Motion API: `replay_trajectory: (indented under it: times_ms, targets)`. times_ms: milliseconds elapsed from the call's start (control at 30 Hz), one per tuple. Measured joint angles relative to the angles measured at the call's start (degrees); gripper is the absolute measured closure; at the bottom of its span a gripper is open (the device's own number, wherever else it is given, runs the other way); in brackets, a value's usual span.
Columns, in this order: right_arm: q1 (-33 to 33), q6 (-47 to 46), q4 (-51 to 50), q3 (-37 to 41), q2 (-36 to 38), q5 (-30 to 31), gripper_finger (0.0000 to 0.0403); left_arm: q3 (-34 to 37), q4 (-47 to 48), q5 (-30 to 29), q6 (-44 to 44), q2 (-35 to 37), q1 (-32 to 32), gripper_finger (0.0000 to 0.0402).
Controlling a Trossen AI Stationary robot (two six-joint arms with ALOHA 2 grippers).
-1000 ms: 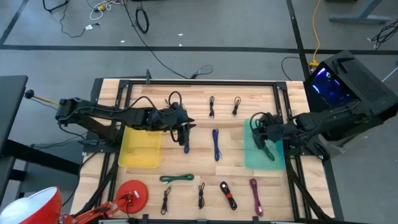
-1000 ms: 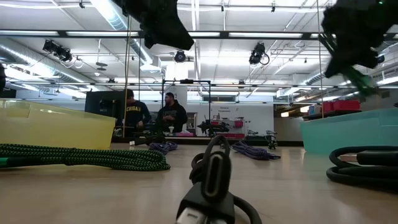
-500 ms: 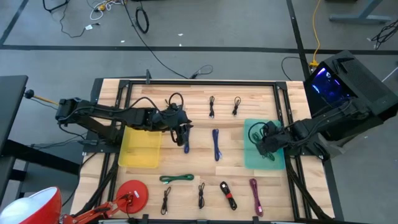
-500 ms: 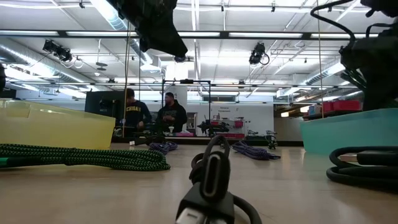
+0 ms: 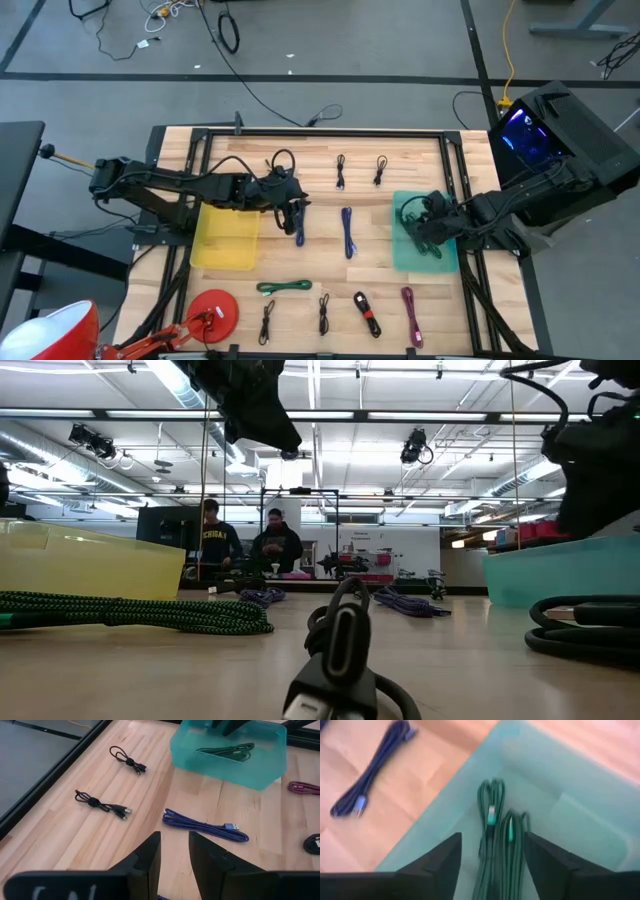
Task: Pick & Place USB Port
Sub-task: Put the green and black charger cable into the light green bin
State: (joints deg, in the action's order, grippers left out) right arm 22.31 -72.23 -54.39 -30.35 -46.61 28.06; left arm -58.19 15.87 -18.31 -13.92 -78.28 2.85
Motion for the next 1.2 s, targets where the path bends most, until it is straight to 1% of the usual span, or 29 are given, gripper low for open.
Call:
replay_trajectory:
  times_ms: [100, 133, 200, 267, 333, 400, 500, 567, 667, 800, 967, 1033, 1200]
  targets:
    - [0.0, 1.7, 2.9, 0.0, 0.6, 4.2, 0.017, 0.0, 1.2, 2.0, 0.2, 0.0, 0.0, 0.0296]
    - [0.0, 2.9, 4.9, 0.0, 0.9, 5.4, 0.0168, 0.0, 1.9, 3.5, 0.2, 0.0, 0.0, 0.0296]
    - [0.0, 6.5, 10.7, 0.0, 1.6, 7.4, 0.0167, 0.0, 3.7, 8.5, -0.5, 0.0, 0.1, 0.0296]
    - [0.0, 13.2, 17.6, 0.0, 2.1, 9.1, 0.0168, 0.0, 6.0, 14.5, -1.6, 0.0, 0.9, 0.0296]
    - [0.0, 20.5, 25.0, 0.0, 2.4, 10.8, 0.017, 0.0, 8.1, 19.2, -2.5, -0.1, 2.9, 0.0296]
    - [0.0, 27.7, 32.4, 0.0, 2.5, 12.1, 0.0172, 0.0, 9.2, 21.3, -4.4, -0.1, 5.7, 0.0296]
    - [-0.5, 36.3, 41.4, 0.0, 2.4, 11.9, 0.0177, 0.0, 9.5, 21.2, -8.9, -0.1, 10.7, 0.0296]
    - [-0.6, 40.3, 45.8, 0.0, 2.4, 11.8, 0.018, 0.0, 9.5, 19.4, -11.7, -0.2, 13.9, 0.0296]
    - [-0.6, 44.1, 50.2, 0.0, 2.1, 11.8, 0.0183, 0.0, 9.7, 16.9, -15.3, -1.4, 18.4, 0.0296]
    - [-0.6, 46.8, 54.8, 0.0, 0.5, 11.5, 0.0184, -0.1, 9.2, 16.0, -20.8, -5.3, 23.0, 0.0296]
    - [-0.6, 49.5, 60.2, 0.0, -3.0, 11.3, 0.0184, 0.0, 8.1, 16.9, -27.2, -11.4, 25.7, 0.0296]
    - [-0.6, 50.9, 62.8, 0.0, -4.5, 9.8, 0.0184, 0.0, 7.8, 17.1, -28.8, -13.5, 25.9, 0.0296]
    - [-0.9, 54.2, 67.9, 0.0, -6.8, 6.0, 0.0184, 0.0, 5.8, 19.8, -29.4, -16.9, 25.8, 0.0296]
